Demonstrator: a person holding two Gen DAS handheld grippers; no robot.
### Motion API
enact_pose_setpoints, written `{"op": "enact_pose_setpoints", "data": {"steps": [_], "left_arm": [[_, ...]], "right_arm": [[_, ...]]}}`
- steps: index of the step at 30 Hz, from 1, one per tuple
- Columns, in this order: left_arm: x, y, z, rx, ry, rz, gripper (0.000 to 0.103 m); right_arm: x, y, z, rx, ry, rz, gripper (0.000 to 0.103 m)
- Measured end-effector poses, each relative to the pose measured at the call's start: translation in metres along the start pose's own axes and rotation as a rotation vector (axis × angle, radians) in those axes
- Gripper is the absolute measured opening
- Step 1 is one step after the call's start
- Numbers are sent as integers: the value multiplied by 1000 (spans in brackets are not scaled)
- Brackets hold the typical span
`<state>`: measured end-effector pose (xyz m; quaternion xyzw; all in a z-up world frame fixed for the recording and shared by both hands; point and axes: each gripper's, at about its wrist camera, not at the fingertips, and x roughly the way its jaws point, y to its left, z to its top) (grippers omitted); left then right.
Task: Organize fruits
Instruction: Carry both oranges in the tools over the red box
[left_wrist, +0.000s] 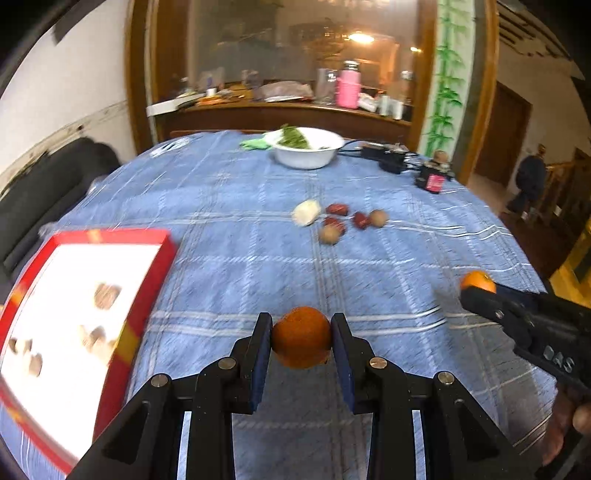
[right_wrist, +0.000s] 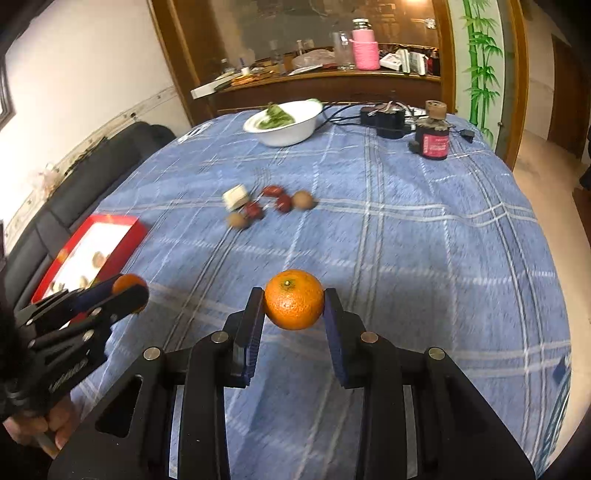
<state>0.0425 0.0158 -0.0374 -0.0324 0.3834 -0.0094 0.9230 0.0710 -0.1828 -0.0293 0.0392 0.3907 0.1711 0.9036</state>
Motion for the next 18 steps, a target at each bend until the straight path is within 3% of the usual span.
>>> {"op": "enact_pose_setpoints", "data": {"steps": [18], "left_arm": [[-23,61,-37,-154,-35,125,31]], "right_arm": [[0,100,-28,-134,-13,102,31]]}}
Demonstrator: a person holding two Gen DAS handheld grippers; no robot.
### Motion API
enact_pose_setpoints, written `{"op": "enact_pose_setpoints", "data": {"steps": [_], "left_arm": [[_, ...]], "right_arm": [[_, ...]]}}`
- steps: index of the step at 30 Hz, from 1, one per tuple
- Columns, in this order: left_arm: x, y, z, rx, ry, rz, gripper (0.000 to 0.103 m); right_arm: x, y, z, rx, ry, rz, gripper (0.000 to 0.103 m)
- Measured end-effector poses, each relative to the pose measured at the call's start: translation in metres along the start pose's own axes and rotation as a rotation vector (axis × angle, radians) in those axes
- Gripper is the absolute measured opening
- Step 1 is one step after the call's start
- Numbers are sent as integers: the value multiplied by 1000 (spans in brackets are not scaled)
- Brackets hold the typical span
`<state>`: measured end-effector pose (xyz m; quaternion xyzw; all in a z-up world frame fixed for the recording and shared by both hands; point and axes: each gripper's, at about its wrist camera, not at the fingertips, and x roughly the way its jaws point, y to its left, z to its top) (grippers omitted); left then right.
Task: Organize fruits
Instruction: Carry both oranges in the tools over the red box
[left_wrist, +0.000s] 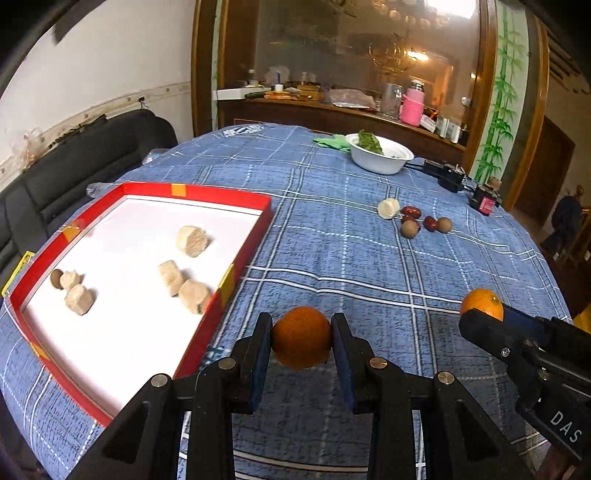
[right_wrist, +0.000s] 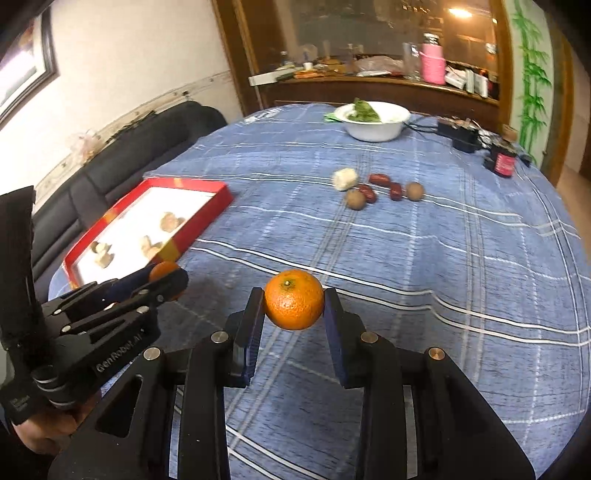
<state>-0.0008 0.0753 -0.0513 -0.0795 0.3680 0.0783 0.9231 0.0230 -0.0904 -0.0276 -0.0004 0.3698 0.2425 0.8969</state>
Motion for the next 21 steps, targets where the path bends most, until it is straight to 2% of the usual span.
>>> {"op": "enact_pose_setpoints", "data": {"steps": [6,17,21], "left_arm": [[1,2,-3,-5,4,6,31],[1,-5,-4,30,-1,55,31],[0,-6,-5,39,-5,69,31]], "right_arm": [[5,15,2,-28,-27,27,31],[16,9,-6,3,-34,106,31],[12,11,-7,-12,-55,110,31]]}}
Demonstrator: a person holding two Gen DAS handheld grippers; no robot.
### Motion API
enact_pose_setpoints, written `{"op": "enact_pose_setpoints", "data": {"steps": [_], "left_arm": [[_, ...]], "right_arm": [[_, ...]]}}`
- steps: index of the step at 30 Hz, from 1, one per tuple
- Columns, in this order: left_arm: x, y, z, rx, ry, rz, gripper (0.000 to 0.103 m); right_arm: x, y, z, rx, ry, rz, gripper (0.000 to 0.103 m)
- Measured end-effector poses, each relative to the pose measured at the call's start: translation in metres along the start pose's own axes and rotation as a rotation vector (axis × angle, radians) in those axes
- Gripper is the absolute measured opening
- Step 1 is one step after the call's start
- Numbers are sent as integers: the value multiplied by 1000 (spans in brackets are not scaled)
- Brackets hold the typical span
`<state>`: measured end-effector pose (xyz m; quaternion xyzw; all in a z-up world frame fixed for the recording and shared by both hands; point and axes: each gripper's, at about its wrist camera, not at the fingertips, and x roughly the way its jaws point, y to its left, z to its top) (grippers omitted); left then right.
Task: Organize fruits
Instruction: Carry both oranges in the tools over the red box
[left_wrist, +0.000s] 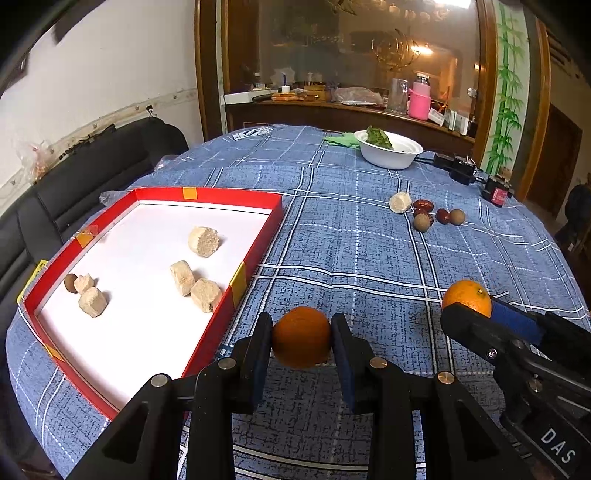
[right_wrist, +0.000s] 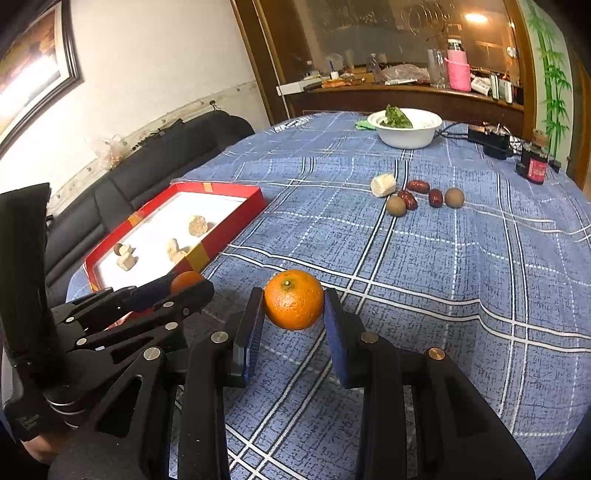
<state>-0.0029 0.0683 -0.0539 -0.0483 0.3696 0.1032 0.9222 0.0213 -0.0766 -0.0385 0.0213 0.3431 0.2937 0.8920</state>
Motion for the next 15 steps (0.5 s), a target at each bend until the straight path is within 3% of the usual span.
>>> {"op": "enact_pose_setpoints", "data": {"steps": [15], "left_arm": [[-4,7,-1,-33,-16,11,31]], "right_arm": [[3,3,-3,-17,9,10,31]]}}
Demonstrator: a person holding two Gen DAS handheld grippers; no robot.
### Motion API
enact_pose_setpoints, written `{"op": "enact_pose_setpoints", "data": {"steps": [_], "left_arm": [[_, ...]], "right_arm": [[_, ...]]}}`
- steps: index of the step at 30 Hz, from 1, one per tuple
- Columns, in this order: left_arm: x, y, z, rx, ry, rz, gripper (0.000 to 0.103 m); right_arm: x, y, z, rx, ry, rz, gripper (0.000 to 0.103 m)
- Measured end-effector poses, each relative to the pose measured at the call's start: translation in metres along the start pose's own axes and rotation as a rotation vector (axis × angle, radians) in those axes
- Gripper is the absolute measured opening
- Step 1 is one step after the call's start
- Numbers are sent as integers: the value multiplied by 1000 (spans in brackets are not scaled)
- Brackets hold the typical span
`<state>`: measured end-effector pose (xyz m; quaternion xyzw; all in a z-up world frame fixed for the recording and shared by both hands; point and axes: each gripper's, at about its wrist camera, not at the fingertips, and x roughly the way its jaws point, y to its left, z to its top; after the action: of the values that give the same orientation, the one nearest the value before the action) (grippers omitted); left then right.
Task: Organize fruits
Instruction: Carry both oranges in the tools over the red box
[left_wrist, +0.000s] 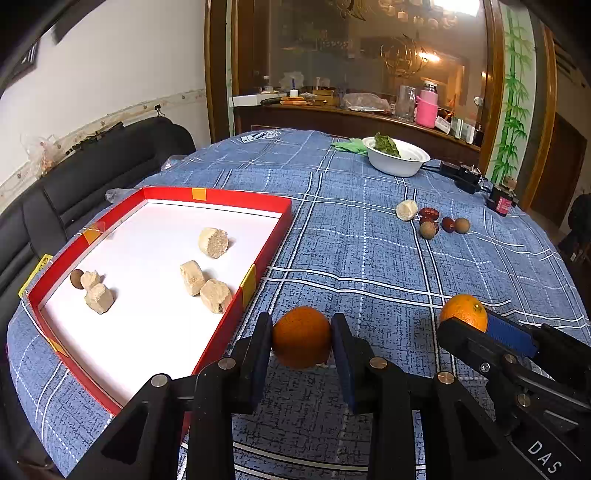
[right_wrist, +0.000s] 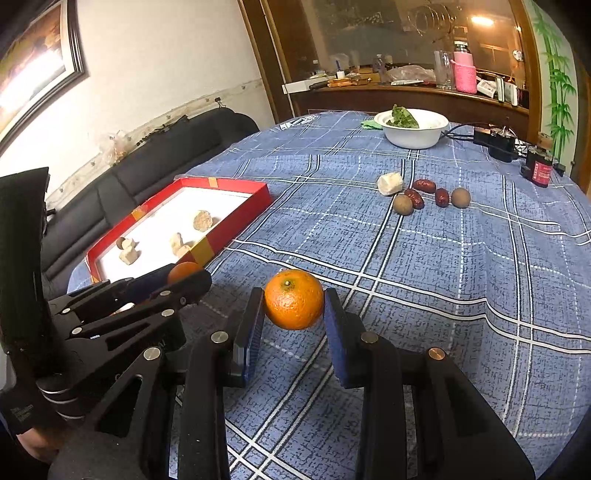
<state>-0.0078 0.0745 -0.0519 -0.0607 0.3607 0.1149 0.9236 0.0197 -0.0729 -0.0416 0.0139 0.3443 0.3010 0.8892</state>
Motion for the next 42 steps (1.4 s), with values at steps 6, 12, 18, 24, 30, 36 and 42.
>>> {"op": "enact_pose_setpoints", "data": {"steps": [6,12,18,24,30,36,42], "left_arm": [[-5,3,0,-14,-21,0,31],[-15,10,-2,-19,-58,20,31],[-29,48,4,-99,-105,89,31],[-25,93,10,-208,-82,179,31],[-18,127,9,-272,-54,231,31],[-8,140,11,-281,-11,258,31],[-3,155,11,-299,-1,284,31]], "right_arm": [[2,-1,-1,0,4,-5,31],[3,2,-1,-8,13,-13,31],[6,23,5,-59,37,22,31],[12,56,23,-104,27,85,31],[32,99,42,-160,24,145,31],[60,132,47,-202,66,182,31],[78,141,41,-220,112,181,31]]}}
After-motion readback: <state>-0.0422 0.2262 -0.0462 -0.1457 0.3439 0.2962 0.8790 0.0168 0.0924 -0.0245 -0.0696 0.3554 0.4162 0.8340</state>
